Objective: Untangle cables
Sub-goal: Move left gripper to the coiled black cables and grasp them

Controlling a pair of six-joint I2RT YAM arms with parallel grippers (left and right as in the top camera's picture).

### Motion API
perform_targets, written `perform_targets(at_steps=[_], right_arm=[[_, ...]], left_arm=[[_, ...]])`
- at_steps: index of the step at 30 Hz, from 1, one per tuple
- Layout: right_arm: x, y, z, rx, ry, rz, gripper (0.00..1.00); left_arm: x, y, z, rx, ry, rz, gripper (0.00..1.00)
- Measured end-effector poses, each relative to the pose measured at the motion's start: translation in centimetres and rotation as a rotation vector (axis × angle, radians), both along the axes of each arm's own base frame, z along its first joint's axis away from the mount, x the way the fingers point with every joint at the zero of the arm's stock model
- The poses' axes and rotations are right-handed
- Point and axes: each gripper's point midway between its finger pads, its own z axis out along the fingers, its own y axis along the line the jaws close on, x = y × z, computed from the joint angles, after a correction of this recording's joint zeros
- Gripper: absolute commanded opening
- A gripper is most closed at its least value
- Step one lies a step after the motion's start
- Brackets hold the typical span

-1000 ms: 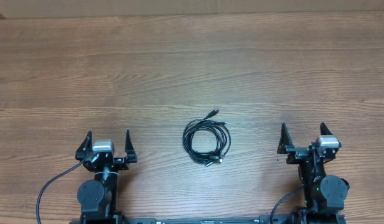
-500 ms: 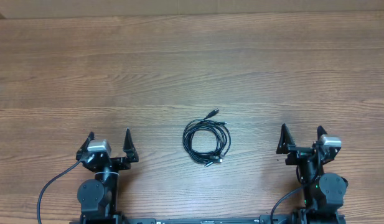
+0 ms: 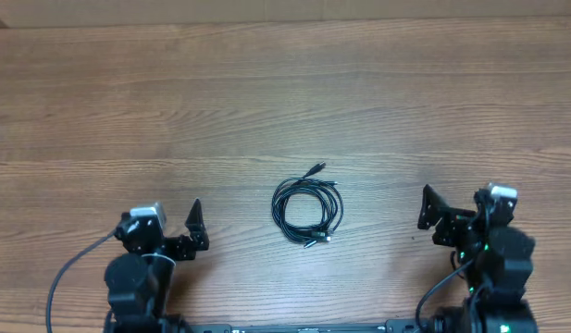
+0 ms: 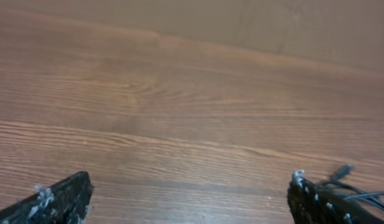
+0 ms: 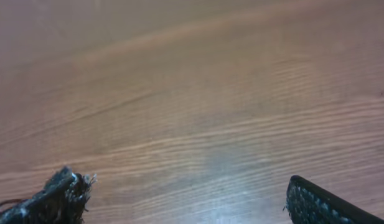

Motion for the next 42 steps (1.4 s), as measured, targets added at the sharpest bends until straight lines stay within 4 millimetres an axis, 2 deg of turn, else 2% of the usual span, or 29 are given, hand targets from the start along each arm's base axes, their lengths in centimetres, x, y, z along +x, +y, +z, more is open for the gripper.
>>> perform_targets(at_steps=[5,11,16,19,28,32,35,39,42], right_arm=[[0.0,0.1,0.7,0.013,0.174,0.003,1.00],[0.7,0.6,1.5,0.041,0.312,0.029,1.00],[1.7,2.2,1.2,0.109,0.389,0.105,1.00],[2.0,3.4,0.8,0.160,0.411,0.158,1.00],[2.7,4.8,1.2,0.215,0.392,0.229,1.00],[2.6,4.9,0.8,0.221,0.414,0.231,1.00],[2.7,5.2,0.0,0.226,0.450,0.239,1.00],[2.7,6.3,-1.0,0.214,0.491,0.273,1.00],[2.7,6.7,-1.2,0.189,0.500,0.284,1.00]], left_arm=[[0.4,-1.2,0.8,-0.033,0.124,-0.065,1.00],[0.5,-2.1,1.1,-0.082,0.372,-0.111,1.00],[-0.5,-2.9,1.3,-0.134,0.623,-0.137,1.00],[-0.5,-2.9,1.5,-0.143,0.711,-0.132,1.00],[1.3,-3.1,-1.5,-0.189,0.859,-0.122,1.00],[3.7,-5.2,-1.4,-0.255,0.808,-0.221,0.96],[4.6,-7.4,-1.1,-0.248,0.776,-0.302,0.95],[4.9,-11.0,-1.1,-0.148,0.738,-0.400,0.95],[5.2,-13.2,-1.1,-0.045,0.693,-0.444,1.00]])
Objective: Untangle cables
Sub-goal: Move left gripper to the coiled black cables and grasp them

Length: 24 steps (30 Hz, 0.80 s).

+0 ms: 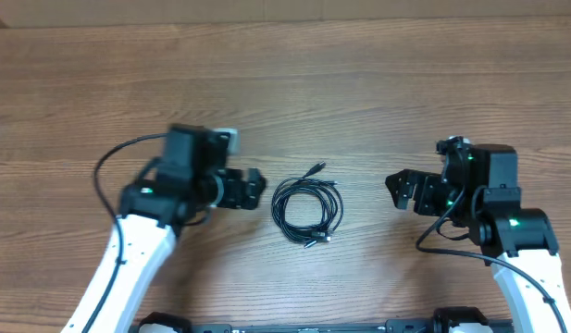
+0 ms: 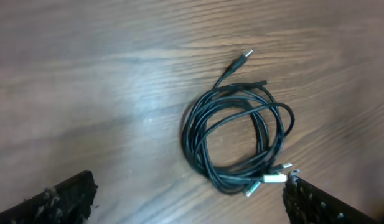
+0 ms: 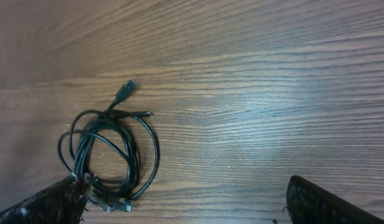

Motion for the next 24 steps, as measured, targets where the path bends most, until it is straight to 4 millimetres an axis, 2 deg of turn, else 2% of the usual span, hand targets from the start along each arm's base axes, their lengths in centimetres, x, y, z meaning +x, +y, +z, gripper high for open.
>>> perform_targets(at_steps=[5,8,11,13,17,20,22,24], right_arm=[[0.2,-0.1,0.0,-0.023,-0.010,-0.001,1.00],[0.2,-0.1,0.0,-0.023,-0.010,-0.001,1.00],[0.3,-0.1,0.1,-0.022,-0.017,-0.001,1.00],[0.5,0.0,0.2,-0.022,-0.025,-0.001,1.00],[0.5,0.0,0.2,-0.022,-0.027,-0.001,1.00],[0.5,0.0,0.3,-0.021,-0.028,-0.001,1.00],[0.6,0.0,0.3,-0.022,-0.030,-0.001,1.00],[0.6,0.0,0.3,-0.022,-0.031,-0.001,1.00]], left_arm=[[1.2,-3.8,-0.5,0.086,-0.108,-0.090,1.00],[1.6,-5.3,-2.5,0.140,-0.104,-0.129,0.96],[2.0,-5.3,-5.1,0.197,-0.059,-0.138,0.92],[2.2,-5.2,-6.7,0.228,-0.029,-0.136,0.86],[2.5,-5.2,-9.4,0.263,0.018,-0.142,0.64],[2.6,-5.4,-10.6,0.267,0.035,-0.158,0.44],[2.7,-5.6,-10.9,0.266,0.038,-0.161,0.45],[2.7,-5.7,-11.3,0.265,0.046,-0.166,0.51]])
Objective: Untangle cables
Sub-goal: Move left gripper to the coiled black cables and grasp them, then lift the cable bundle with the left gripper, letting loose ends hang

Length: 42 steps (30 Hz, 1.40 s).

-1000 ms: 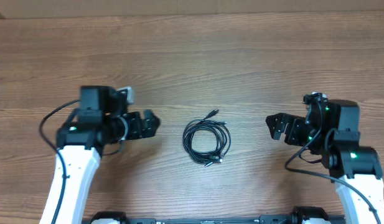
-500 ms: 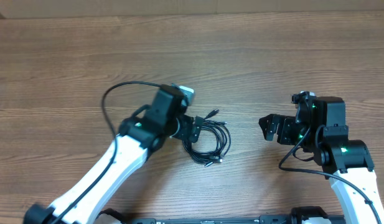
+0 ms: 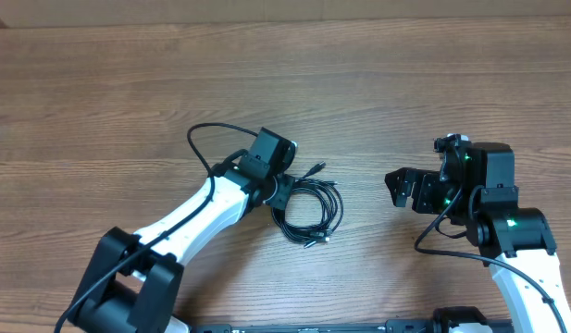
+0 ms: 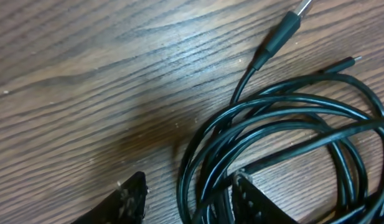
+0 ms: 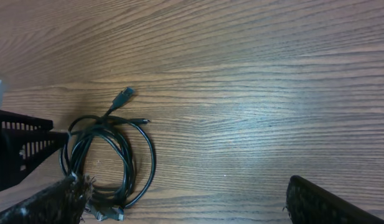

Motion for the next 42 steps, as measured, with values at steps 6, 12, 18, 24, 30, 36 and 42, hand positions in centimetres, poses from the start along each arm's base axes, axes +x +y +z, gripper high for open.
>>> perform_targets(at_steps=[6,12,18,24,30,36,42], right_arm=[[0.0,0.0,0.0,0.000,-0.001,0.000,1.00],[0.0,0.0,0.0,0.000,-0.002,0.000,1.00],[0.0,0.0,0.0,0.001,-0.002,0.000,1.00],[0.1,0.0,0.1,0.001,-0.007,0.000,1.00],[1.1,0.5,1.0,0.022,-0.060,0.015,1.00],[1.3,1.2,1.5,0.057,-0.081,0.042,1.00],[1.6,1.5,1.1,0.072,-0.071,0.053,1.00]], left_arm=[[-0.6,-0.2,-1.9,0.008,0.055,-0.019,0.75],[-1.1,-1.2,-1.7,-0.034,0.071,-0.096,0.67],[-0.9,-0.8,-1.8,-0.001,0.050,-0.109,0.08],[-0.7,-0.6,-1.8,0.011,0.044,-0.100,0.04],[0.1,-1.2,-0.1,-0.016,0.054,-0.071,0.04],[6.4,-4.6,10.6,-0.265,-0.105,0.036,0.04],[6.8,-6.7,18.8,-0.482,-0.164,0.033,0.04]])
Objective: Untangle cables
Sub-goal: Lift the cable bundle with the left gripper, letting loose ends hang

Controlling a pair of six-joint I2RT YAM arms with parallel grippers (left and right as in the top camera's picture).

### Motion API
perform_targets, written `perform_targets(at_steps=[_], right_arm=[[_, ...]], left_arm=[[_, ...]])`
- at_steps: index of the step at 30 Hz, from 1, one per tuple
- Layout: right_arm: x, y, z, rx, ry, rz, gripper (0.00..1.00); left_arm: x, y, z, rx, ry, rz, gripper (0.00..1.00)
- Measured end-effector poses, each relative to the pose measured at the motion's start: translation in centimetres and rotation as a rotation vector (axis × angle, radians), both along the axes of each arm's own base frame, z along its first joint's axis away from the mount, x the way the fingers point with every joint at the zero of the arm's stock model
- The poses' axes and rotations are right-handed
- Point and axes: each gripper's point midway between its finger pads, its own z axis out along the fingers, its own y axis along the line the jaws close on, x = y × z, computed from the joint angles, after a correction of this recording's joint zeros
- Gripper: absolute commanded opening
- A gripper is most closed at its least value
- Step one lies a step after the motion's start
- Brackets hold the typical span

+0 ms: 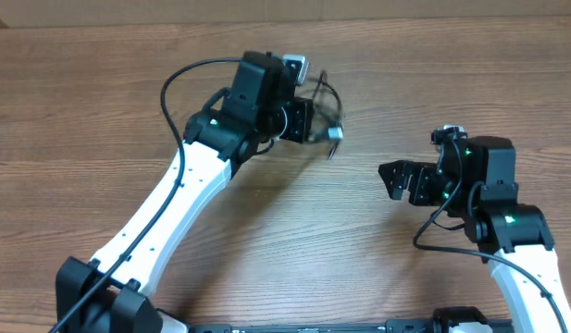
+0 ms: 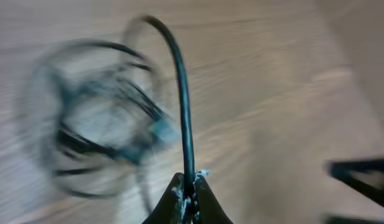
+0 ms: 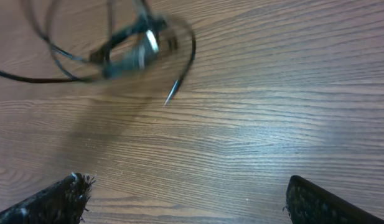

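A bundle of thin black cables [image 1: 324,118] hangs in the air above the wooden table [image 1: 100,111], blurred. My left gripper [image 1: 304,120] is shut on one strand of the black cables [image 2: 179,106]; the loops and a pale plug dangle beyond the left gripper [image 2: 188,186]. In the right wrist view the black cables [image 3: 126,46] swing at the top left. My right gripper [image 1: 394,182] stands open at the right, apart from the bundle, nothing between its fingers [image 3: 316,202].
Bare wooden table [image 3: 254,112] lies under both arms. A paler strip of surface runs along the far edge [image 1: 405,9]. The left arm's own black lead [image 1: 188,79] arcs over the table at the back left.
My left gripper was low at the coil's left edge on the table; now it is shut on a strand and holds the bundle up, farther back. The right gripper has hardly moved.
Both arms were drawn back at the near edge with the coil lying mid-table. Then they stood either side of the coil, both open. The left gripper was then down at the coil's left rim, and now it holds the bundle lifted off the table.
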Motion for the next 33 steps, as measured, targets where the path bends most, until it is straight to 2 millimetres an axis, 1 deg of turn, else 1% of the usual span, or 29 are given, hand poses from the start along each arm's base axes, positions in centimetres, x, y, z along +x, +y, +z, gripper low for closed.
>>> perform_targets(at_steps=[2,4,8,11,13,17,19,21,23,24,26,27,29,30,32,33], right_arm=[[0.3,0.2,-0.2,0.008,0.004,0.007,1.00],[0.7,0.5,-0.1,0.025,-0.006,0.021,1.00],[1.7,1.3,0.4,0.065,-0.042,0.049,1.00],[2.0,1.6,0.2,0.084,-0.034,0.053,1.00],[2.1,1.7,-0.2,0.092,-0.017,0.054,1.00],[2.2,1.7,-0.8,0.094,0.007,0.048,1.00],[2.3,1.6,-1.2,0.087,0.018,0.040,1.00],[2.4,1.3,-1.7,0.071,0.030,0.027,1.00],[2.5,0.9,-2.3,0.050,0.047,0.010,1.00],[2.5,0.6,-2.6,0.037,0.056,0.000,1.00],[2.6,0.1,-3.0,0.013,0.064,-0.019,1.00],[2.6,-0.1,-3.1,0.003,0.066,-0.027,1.00],[2.7,-0.4,-3.2,-0.011,0.064,-0.038,1.00],[2.7,-0.5,-3.2,-0.016,0.065,-0.042,1.00],[2.8,-0.6,-3.3,-0.024,0.065,-0.048,1.00],[2.8,-0.7,-3.3,-0.028,0.066,-0.051,1.00]], left_arm=[[-1.1,-1.0,0.1,-0.043,0.044,-0.037,0.04],[-1.7,-2.0,0.3,-0.083,0.069,-0.070,0.04],[-2.7,-4.0,2.0,-0.189,0.061,-0.169,0.04],[-3.5,-4.6,2.6,-0.229,0.073,-0.224,0.04],[-4.0,-4.3,1.9,-0.209,0.108,-0.223,0.04],[-4.8,-2.7,-0.6,-0.103,0.186,-0.171,0.04],[-5.1,-1.8,-1.6,-0.048,0.197,-0.160,0.04],[-5.1,-0.5,-2.8,0.032,0.208,-0.126,0.04],[-4.9,2.0,-4.4,0.154,0.227,-0.041,0.04],[-4.8,3.6,-5.0,0.225,0.234,0.015,0.04],[-4.3,6.6,-5.6,0.337,0.227,0.122,0.05],[-3.9,8.3,-5.4,0.386,0.215,0.183,0.20],[-3.6,10.3,-4.9,0.431,0.195,0.250,0.51],[-3.3,11.3,-4.5,0.445,0.182,0.285,0.64],[-2.8,12.6,-4.0,0.465,0.158,0.336,0.81],[-2.6,12.9,-3.8,0.467,0.150,0.353,0.86]])
